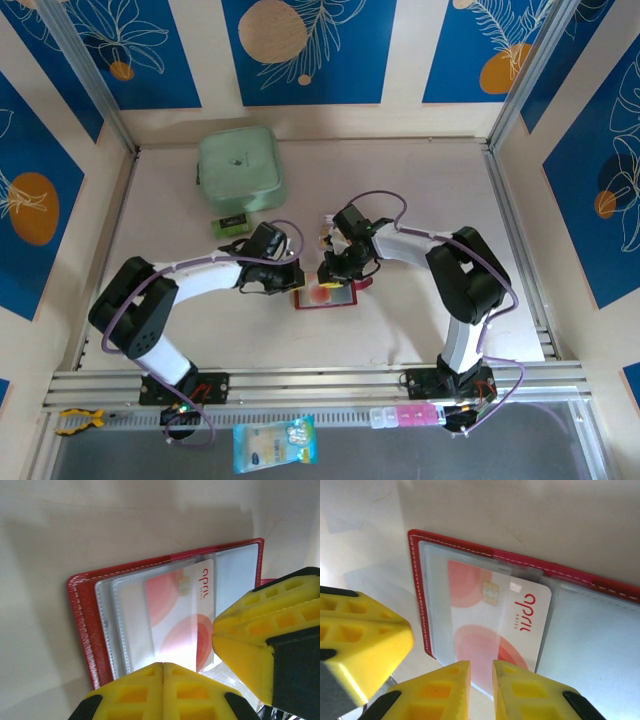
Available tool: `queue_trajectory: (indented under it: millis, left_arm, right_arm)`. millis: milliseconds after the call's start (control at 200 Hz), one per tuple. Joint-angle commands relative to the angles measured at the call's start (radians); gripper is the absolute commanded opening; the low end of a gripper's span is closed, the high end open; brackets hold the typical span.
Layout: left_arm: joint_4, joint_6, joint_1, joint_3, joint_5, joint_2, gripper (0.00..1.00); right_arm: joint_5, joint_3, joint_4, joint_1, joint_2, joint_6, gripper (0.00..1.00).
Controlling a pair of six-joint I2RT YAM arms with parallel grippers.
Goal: Take the credit cards out of the card holder
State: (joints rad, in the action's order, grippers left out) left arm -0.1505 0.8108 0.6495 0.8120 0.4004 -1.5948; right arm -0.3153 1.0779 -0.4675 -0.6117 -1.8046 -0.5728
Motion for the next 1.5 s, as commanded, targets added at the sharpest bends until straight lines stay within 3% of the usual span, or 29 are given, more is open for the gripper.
queue_trajectory:
  millis: [0, 665, 1496]
  left_arm:
    - [-0.012, 0.008, 0.024, 0.028, 0.017, -0.027, 0.0]
    - [-0.062, -0.028, 0.042, 0.015, -0.061, -0.082, 0.0]
    - [-0.08, -0.038, 0.039, 0.025, -0.065, -0.092, 0.0]
  right_arm:
    - [0.002, -0.021, -0.013, 0.014, 0.05, -0.002, 0.2]
    - [-0.05, -0.072, 0.042, 0.049, 0.051, -0.026, 0.23]
    - [-0.114, -0.108, 0.131, 0.054, -0.028, -0.048, 0.28]
